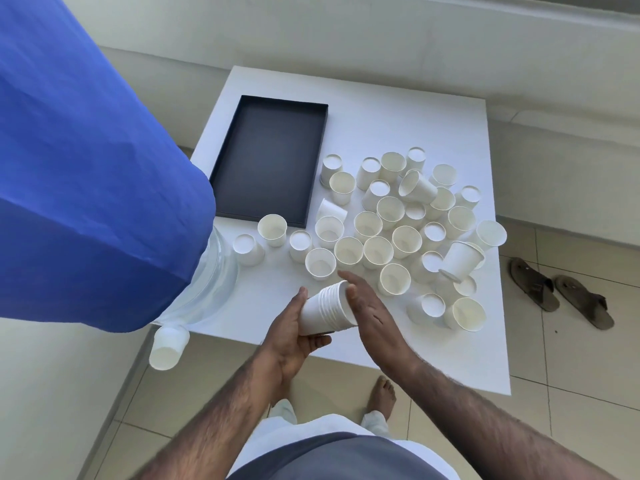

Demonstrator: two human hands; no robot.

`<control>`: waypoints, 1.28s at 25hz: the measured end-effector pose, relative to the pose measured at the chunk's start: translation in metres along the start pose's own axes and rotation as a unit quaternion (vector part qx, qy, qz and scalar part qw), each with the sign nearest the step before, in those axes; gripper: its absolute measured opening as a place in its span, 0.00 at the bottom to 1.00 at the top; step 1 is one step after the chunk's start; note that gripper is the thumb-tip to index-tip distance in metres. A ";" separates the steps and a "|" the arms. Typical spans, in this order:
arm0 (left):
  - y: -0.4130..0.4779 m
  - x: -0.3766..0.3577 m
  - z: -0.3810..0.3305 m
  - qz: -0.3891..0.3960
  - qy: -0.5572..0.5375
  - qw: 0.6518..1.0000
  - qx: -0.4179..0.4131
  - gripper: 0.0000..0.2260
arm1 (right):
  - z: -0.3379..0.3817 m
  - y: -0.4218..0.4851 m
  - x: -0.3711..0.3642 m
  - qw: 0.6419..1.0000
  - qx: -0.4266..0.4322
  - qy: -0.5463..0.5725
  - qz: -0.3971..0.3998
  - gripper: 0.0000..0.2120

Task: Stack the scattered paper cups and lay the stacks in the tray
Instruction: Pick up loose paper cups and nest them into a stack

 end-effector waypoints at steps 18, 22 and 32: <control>0.025 0.077 -0.029 -0.102 -0.047 0.994 -0.001 0.16 | -0.046 0.123 -0.032 0.742 0.290 -0.603 0.039 0.05; 0.029 0.072 -0.031 -0.100 -0.050 0.994 -0.004 0.16 | -0.012 0.092 -0.014 0.910 0.216 -0.346 -0.080 0.09; 0.038 0.049 -0.032 -0.071 -0.041 0.997 -0.006 0.18 | 0.018 0.052 -0.030 0.962 0.192 -0.191 -0.033 0.09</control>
Point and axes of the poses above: each hand's wrist, its own y-axis towards the middle knuckle, its own x-axis out of the back of the hand, z = x × y, the point moved 3 cm from there along y, towards the middle knuckle, and after that the axes turned 1 degree about -z, right-handed, at the moved point
